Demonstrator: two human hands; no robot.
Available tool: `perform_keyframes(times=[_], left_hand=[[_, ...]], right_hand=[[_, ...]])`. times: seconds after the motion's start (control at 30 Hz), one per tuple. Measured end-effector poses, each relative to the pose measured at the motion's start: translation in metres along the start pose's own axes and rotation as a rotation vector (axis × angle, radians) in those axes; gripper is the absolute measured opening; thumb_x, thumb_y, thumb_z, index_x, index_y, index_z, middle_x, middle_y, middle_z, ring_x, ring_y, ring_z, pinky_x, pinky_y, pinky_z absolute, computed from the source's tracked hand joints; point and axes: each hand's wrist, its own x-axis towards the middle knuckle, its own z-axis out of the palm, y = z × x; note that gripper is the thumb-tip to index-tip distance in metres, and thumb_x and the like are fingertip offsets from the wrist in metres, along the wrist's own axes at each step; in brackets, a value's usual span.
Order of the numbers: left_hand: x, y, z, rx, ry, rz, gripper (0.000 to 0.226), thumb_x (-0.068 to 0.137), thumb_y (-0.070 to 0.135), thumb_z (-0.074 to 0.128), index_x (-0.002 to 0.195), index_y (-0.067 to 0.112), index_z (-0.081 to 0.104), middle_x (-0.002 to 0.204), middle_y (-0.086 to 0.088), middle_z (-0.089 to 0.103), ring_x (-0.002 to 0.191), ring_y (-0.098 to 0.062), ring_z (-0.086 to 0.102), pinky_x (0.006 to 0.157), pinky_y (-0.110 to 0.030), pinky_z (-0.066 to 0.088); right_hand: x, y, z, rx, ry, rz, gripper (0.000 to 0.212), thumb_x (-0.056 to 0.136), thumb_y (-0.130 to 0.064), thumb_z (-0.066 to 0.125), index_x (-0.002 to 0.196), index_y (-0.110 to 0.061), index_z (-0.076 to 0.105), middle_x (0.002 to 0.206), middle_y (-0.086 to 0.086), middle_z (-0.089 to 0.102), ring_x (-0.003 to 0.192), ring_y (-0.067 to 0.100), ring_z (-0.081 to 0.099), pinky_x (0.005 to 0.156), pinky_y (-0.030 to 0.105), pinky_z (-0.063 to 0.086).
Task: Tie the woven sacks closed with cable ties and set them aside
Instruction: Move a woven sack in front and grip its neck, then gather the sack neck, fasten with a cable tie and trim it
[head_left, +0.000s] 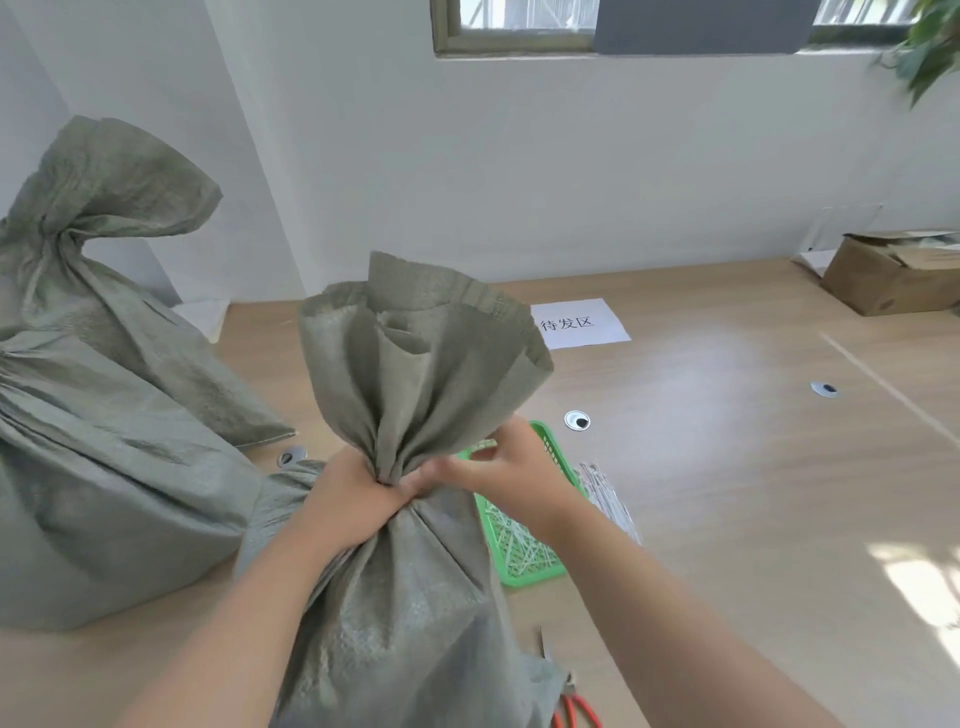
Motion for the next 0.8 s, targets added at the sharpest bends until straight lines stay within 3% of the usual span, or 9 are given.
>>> perform_keyframes(times=[0.1, 0.23, 0.4, 0.6, 0.73, 0.8], left_hand=[[0.01, -0.001, -0.002, 0.026, 0.034, -0.018, 0.047, 0.079, 0.038, 0.081, 0.123, 0.027, 0.067, 0.116, 0.015, 0.066, 0.116, -0.005, 0.059, 0.096, -0.023, 0.043], [0.02, -0.005, 0.0, 0.051, 0.023, -0.073, 0.044, 0.081, 0.035, 0.08, 0.122, 0.023, 0.069, 0.12, 0.004, 0.07, 0.119, -0.012, 0.06, 0.102, -0.032, 0.046], [0.026, -0.006, 0.001, 0.031, 0.043, -0.113, 0.035, 0.082, 0.032, 0.079, 0.115, 0.023, 0.071, 0.113, 0.004, 0.072, 0.113, -0.014, 0.063, 0.097, -0.03, 0.046], [0.029, -0.007, 0.003, 0.036, 0.042, -0.105, 0.037, 0.082, 0.034, 0.078, 0.117, 0.028, 0.069, 0.113, 0.01, 0.069, 0.112, -0.011, 0.061, 0.095, -0.027, 0.044], [0.03, -0.008, 0.004, 0.05, 0.062, -0.108, 0.035, 0.083, 0.034, 0.078, 0.117, 0.027, 0.07, 0.111, 0.011, 0.068, 0.11, -0.009, 0.06, 0.093, -0.025, 0.042], [0.03, -0.009, 0.004, 0.066, 0.076, -0.097, 0.039, 0.083, 0.033, 0.078, 0.12, 0.026, 0.069, 0.111, 0.013, 0.066, 0.11, -0.008, 0.059, 0.093, -0.023, 0.039]], right_hand=[[0.004, 0.04, -0.035, -0.081, 0.257, 0.012, 0.038, 0.078, -0.027, 0.083, 0.112, -0.031, 0.066, 0.11, -0.008, 0.068, 0.105, 0.014, 0.064, 0.088, 0.035, 0.058], [0.007, 0.098, -0.082, -0.277, 0.419, 0.161, 0.036, 0.085, -0.02, 0.075, 0.12, -0.021, 0.066, 0.108, -0.009, 0.067, 0.098, 0.015, 0.064, 0.09, 0.037, 0.055], [-0.001, 0.175, -0.119, -0.594, 0.393, 0.433, 0.04, 0.088, -0.014, 0.063, 0.128, -0.015, 0.063, 0.12, 0.005, 0.068, 0.1, 0.02, 0.063, 0.087, 0.028, 0.046], [-0.025, 0.243, -0.127, -0.671, 0.345, 0.712, 0.045, 0.084, -0.01, 0.064, 0.128, -0.012, 0.062, 0.124, 0.007, 0.067, 0.111, 0.024, 0.063, 0.092, 0.031, 0.051], [-0.034, 0.272, -0.116, -0.757, 0.261, 0.797, 0.04, 0.086, -0.011, 0.06, 0.126, -0.015, 0.062, 0.12, 0.007, 0.068, 0.097, 0.027, 0.066, 0.077, 0.027, 0.049], [-0.038, 0.282, -0.111, -0.809, 0.252, 0.825, 0.032, 0.086, -0.014, 0.059, 0.117, -0.014, 0.064, 0.112, 0.009, 0.07, 0.097, 0.029, 0.068, 0.078, 0.029, 0.052]])
